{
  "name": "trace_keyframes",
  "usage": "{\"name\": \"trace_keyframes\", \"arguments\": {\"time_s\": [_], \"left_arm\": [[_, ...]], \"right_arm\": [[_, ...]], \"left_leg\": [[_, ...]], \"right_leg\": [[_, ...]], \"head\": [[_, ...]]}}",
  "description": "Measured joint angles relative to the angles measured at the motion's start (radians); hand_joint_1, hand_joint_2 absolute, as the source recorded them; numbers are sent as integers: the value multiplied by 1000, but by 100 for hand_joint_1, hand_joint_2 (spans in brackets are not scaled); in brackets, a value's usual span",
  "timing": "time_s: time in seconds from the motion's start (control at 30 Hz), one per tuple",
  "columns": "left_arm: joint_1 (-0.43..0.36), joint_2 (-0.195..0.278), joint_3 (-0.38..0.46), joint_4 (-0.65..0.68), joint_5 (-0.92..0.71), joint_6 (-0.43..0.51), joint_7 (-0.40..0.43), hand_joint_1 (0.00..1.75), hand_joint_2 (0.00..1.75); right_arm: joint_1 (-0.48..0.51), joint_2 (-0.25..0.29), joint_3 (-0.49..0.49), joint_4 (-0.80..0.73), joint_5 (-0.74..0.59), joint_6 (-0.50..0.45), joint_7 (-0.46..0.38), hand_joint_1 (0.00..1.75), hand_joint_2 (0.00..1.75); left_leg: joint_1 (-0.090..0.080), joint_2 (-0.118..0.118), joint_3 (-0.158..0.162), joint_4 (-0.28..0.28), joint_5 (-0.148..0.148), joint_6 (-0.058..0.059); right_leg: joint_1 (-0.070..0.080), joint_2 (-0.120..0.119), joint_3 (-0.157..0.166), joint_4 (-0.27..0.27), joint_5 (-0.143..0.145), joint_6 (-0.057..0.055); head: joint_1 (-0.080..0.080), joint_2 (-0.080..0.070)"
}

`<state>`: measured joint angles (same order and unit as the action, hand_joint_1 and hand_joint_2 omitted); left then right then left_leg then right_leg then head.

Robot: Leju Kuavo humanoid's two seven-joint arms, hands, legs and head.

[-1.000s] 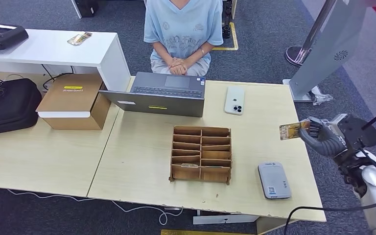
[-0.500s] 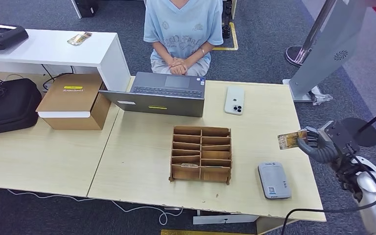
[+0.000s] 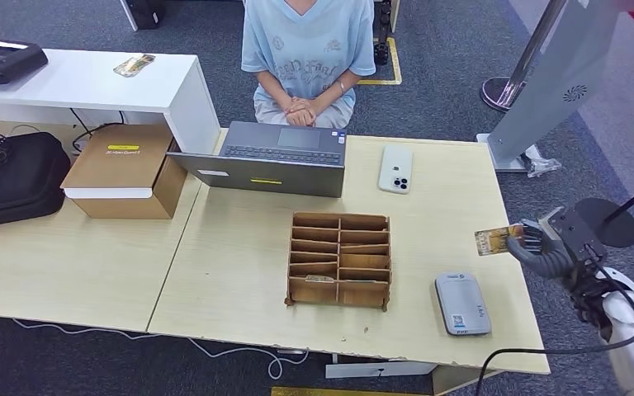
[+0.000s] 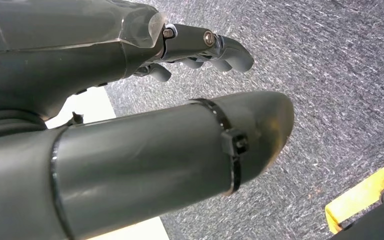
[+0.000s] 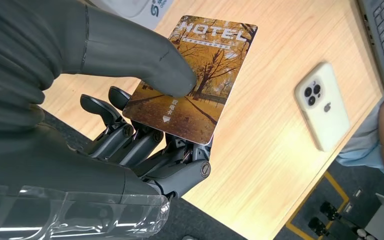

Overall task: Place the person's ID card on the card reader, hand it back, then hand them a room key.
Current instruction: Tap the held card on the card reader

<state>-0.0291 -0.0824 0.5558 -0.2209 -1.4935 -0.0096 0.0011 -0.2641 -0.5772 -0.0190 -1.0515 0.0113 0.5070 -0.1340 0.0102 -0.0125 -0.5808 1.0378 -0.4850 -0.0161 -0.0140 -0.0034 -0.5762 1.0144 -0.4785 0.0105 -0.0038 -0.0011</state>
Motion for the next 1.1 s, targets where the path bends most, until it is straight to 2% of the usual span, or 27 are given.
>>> {"name": "trace_keyframes", "arguments": {"time_s": [0.37, 0.57, 0.77, 1.1], "left_arm": [[0, 0, 2, 0, -3, 0, 0, 0, 0], [-1, 0, 2, 0, -10, -2, 0, 0, 0], [-3, 0, 2, 0, -10, -5, 0, 0, 0], [-3, 4, 2, 0, -8, -7, -2, 0, 0]], "right_arm": [[55, 3, -7, 17, 6, 12, -16, 175, 175], [67, 31, -7, 25, 17, 13, -21, 175, 175], [51, 69, 9, 59, 55, 8, -31, 175, 175], [10, 101, 42, 145, 66, 7, -38, 175, 175]], "left_leg": [[0, 0, 0, 0, 0, 0], [0, 0, 0, 0, 0, 0], [0, 0, 0, 0, 0, 0], [0, 0, 0, 0, 0, 0]], "right_leg": [[0, 0, 0, 0, 0, 0], [0, 0, 0, 0, 0, 0], [0, 0, 0, 0, 0, 0], [0, 0, 0, 0, 0, 0]], "head": [[0, 0], [0, 0], [0, 0], [0, 0]]}}
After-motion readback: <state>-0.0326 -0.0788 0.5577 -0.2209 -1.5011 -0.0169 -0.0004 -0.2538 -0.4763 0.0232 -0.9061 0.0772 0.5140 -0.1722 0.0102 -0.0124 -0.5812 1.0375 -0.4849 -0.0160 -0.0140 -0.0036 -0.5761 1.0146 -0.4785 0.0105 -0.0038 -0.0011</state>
